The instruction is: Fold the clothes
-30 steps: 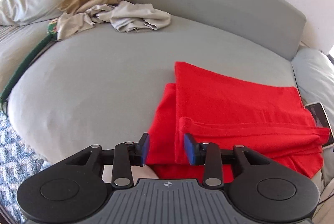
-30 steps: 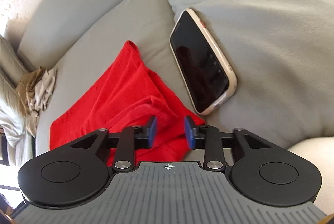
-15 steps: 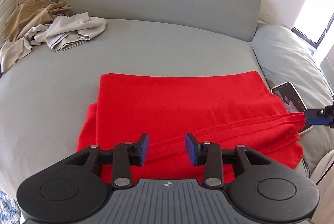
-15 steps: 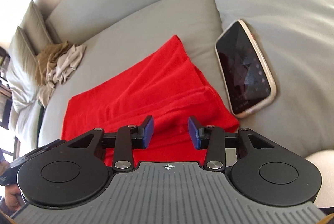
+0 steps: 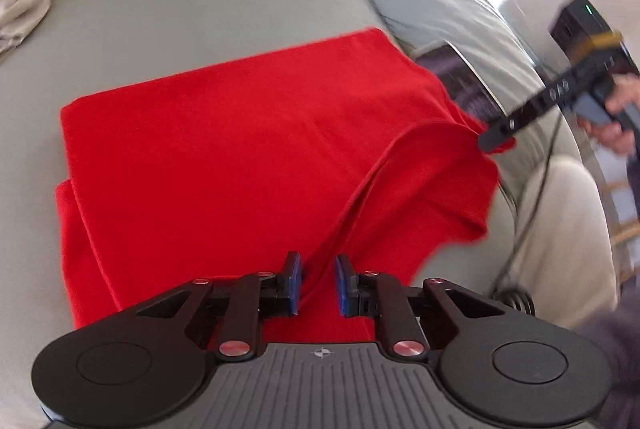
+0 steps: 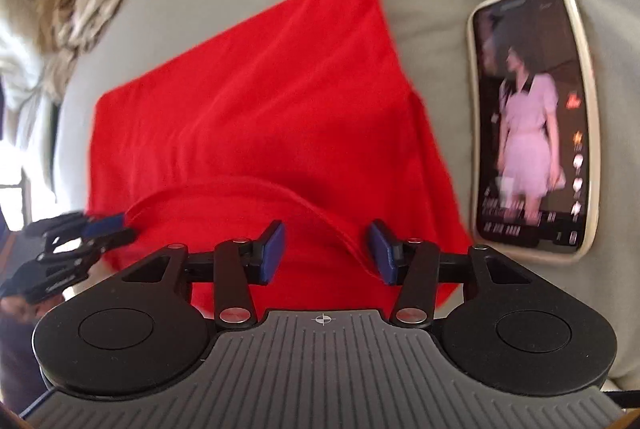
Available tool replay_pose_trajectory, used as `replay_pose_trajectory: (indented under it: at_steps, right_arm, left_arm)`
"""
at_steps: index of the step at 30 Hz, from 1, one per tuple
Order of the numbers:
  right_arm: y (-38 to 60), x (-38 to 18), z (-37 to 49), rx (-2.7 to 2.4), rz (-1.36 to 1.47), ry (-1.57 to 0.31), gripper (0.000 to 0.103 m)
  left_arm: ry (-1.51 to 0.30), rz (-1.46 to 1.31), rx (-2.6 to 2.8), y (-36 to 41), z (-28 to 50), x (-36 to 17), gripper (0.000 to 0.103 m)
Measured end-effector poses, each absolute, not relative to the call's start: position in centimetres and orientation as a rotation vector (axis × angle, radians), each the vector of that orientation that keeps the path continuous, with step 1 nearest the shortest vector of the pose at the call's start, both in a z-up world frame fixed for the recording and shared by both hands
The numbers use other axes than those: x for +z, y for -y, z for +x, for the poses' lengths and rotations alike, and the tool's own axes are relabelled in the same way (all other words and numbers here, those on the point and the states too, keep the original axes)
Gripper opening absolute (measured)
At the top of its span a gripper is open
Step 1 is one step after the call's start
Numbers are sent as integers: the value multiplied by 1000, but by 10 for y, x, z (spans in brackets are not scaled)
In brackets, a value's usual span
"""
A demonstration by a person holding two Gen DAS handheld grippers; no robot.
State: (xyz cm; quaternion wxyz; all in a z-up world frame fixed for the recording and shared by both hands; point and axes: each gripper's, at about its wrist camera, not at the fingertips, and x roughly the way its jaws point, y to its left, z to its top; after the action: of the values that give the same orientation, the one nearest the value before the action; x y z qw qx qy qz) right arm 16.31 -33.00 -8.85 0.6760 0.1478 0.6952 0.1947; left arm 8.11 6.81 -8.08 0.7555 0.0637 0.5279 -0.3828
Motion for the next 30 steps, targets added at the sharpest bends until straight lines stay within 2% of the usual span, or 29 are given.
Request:
replay_pose_trajectory:
  at_steps: [3,5,7,8,9,12,13,14,15,17,22,25,26,27,28,30]
  right_arm:
    - [329,-64,115,495,208,-1555,63]
    - [330,-51,88,478,150,-1521,64]
    - [332,-42,73,435,164,-1463,66]
    - [334,-39,69,409,186,-1429,66]
    - [336,-37,67,381,222,-1388,66]
    - [331,-46,67,358,338,-1285,64]
    - [329,-50,67,352,377,-1250,62]
    - [327,-53,66,346,414,-1216,52]
    - [325,-57,66,340,452,-1181,35]
    - [311,-71,68,358,469,-1173,24]
    - [280,-96,73,331,437,-1197,26]
    - [280,-95,63,327,441,-1204,28]
    - [283,-92,57,334,441,-1189,38]
    - [287,-90,52,332,440,-1178,49]
    - [291,-89,46,326,439,-1169,52]
    - [298,-89,37,309,442,-1159,52]
  left_arm:
    - [-1123,226,-838,-81,39,-66,15]
    - [-1082,189,-780,-93,25,-57,18]
    - [-1033,98,-701,-105,20,-49,25]
    - [-1000,42,-653,-111,19,-46,35]
    - [-972,-17,-599,-117,19,-44,38]
    - [-937,-195,-446,-129,25,-49,38]
    - [-940,-246,-422,-128,26,-53,35]
    - [-944,-298,-398,-128,28,-57,28]
    - [-949,-327,-398,-123,28,-61,26]
    - [-961,-303,-430,-100,28,-68,25]
    - [-1025,-60,-405,-54,23,-93,24]
    - [-1051,-106,-355,-70,14,-83,28]
    - [-1051,-164,-334,-81,10,-79,37]
    - [-1047,-232,-302,-95,5,-75,41]
    - [-1044,-286,-264,-107,1,-72,43]
    - [-1049,-359,-176,-130,-2,-68,43]
